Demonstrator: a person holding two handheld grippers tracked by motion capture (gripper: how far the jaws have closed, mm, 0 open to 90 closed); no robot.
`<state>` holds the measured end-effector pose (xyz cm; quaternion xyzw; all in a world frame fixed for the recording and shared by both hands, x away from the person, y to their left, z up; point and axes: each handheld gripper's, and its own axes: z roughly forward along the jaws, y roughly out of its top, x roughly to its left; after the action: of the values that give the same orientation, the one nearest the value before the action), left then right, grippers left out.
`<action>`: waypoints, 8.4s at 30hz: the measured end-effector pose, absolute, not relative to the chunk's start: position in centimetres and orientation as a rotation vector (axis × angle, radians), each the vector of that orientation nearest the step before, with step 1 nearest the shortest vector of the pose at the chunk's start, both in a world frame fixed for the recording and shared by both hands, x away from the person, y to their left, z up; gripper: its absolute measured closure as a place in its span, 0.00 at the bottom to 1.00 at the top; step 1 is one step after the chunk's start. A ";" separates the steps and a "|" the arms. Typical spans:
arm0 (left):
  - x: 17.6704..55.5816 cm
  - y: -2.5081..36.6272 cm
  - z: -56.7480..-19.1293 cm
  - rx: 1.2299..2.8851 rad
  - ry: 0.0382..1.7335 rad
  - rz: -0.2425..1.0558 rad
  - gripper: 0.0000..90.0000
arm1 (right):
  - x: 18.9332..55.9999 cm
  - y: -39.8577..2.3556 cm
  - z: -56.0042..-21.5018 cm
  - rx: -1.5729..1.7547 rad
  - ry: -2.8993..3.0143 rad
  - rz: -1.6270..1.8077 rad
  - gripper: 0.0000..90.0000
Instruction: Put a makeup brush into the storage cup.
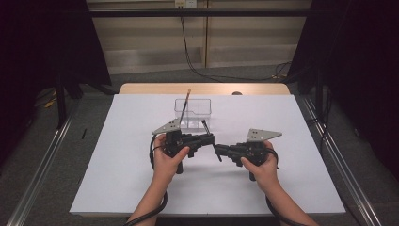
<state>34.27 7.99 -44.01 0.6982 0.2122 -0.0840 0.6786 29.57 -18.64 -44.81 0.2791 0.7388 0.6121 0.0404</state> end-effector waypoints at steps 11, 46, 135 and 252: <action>34.1 7.6 -43.6 1.584 0.449 -0.178 0.93 | 29.5 -18.2 -44.8 0.860 2.270 1.873 0.94; 34.2 8.8 -43.0 1.604 0.440 -0.132 0.93 | 29.5 -19.1 -44.6 0.877 2.246 1.745 0.28; 34.8 12.0 -42.1 1.627 0.482 -0.035 0.93 | 25.9 -30.3 -44.5 0.932 2.159 1.558 0.10; 44.9 14.0 -34.1 1.692 0.618 0.232 0.93 | 23.2 -33.0 -45.8 0.948 2.136 1.517 0.10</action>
<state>44.86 13.97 -34.09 0.7345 0.2683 0.1009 0.6151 23.22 -32.96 -45.78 0.3349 0.7546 0.5359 0.1769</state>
